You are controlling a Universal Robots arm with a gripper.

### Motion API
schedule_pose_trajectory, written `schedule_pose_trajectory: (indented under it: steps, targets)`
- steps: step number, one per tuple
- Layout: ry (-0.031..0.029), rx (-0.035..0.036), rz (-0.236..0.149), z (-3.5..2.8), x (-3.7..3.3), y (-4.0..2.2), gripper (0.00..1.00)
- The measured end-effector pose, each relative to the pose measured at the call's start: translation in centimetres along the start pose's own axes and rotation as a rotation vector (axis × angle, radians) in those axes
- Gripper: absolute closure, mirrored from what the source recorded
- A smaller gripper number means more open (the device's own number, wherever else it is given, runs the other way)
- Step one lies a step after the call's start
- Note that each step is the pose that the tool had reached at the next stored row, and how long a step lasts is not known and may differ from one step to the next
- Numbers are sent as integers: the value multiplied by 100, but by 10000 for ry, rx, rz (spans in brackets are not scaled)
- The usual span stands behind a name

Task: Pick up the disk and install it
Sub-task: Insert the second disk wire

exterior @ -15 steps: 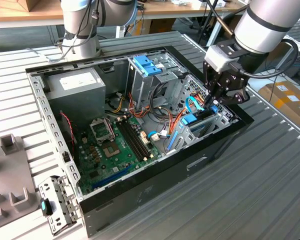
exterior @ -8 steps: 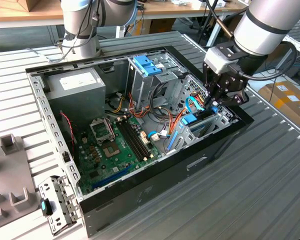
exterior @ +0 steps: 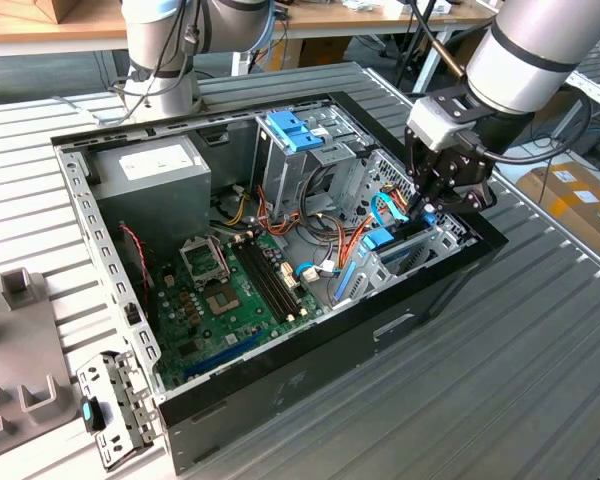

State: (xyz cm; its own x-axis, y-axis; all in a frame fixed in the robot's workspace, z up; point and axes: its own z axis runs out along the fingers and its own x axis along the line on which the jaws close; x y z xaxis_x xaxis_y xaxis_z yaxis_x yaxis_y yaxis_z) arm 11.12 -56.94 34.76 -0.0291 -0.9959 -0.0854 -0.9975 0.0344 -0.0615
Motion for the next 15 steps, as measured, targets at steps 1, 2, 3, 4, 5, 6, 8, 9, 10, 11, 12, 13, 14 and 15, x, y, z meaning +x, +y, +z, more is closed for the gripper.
schedule_pose_trajectory:
  steps: [1, 2, 3, 4, 5, 6, 8, 9, 10, 11, 12, 13, 14, 15]
  targets:
    - [0, 0, 0, 1, 0, 0, 84]
    - [0, 0, 0, 1, 0, 0, 84]
    - [-1, 0, 1, 2, 0, 0, 84]
    - [-1, 0, 0, 2, 0, 0, 84]
    - [-2, 0, 0, 2, 0, 0, 84]
    - [-2, 0, 1, 1, 0, 0, 84]
    - [-4, 0, 1, -3, 0, 0, 84]
    - [-4, 0, 0, -5, 0, 0, 84]
    - [-4, 0, 0, -5, 0, -1, 84]
    - [-4, 0, 0, -5, 0, -1, 84]
    - [-5, 5, 0, -5, 0, -1, 84]
    - [-4, 14, -2, -5, 0, -1, 84]
    - [-4, 31, -2, -5, 0, -1, 84]
    - [-5, 33, -2, -5, 0, 0, 84]
